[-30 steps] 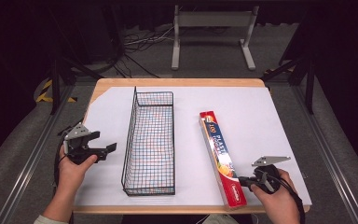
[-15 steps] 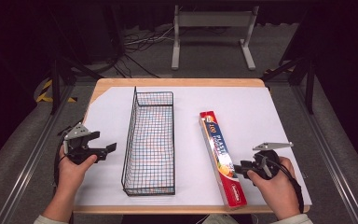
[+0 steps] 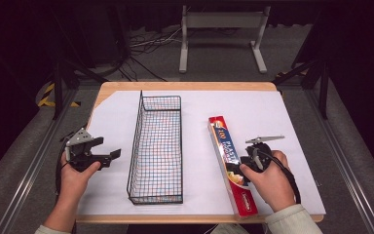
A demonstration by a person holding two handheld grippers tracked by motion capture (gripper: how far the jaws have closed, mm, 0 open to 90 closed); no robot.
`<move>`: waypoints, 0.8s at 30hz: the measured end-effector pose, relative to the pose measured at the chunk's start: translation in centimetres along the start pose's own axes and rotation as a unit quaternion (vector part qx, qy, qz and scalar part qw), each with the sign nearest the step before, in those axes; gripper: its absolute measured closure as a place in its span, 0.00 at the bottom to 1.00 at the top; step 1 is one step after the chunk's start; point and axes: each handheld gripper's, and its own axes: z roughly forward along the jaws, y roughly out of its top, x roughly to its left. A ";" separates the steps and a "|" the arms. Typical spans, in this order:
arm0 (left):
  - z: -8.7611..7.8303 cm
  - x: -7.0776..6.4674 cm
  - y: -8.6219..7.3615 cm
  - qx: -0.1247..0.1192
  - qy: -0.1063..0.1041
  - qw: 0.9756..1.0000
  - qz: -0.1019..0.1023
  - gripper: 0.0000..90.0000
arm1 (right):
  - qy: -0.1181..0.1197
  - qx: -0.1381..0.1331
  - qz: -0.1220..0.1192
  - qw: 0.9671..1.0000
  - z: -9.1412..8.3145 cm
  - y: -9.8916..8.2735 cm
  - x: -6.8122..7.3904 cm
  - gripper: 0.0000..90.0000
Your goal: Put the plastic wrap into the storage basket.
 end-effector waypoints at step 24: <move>0.1 0.2 -0.1 0.003 0.001 1.000 -0.007 0.13 | -0.109 0.058 0.030 0.992 6.4 2.6 0.9 0.23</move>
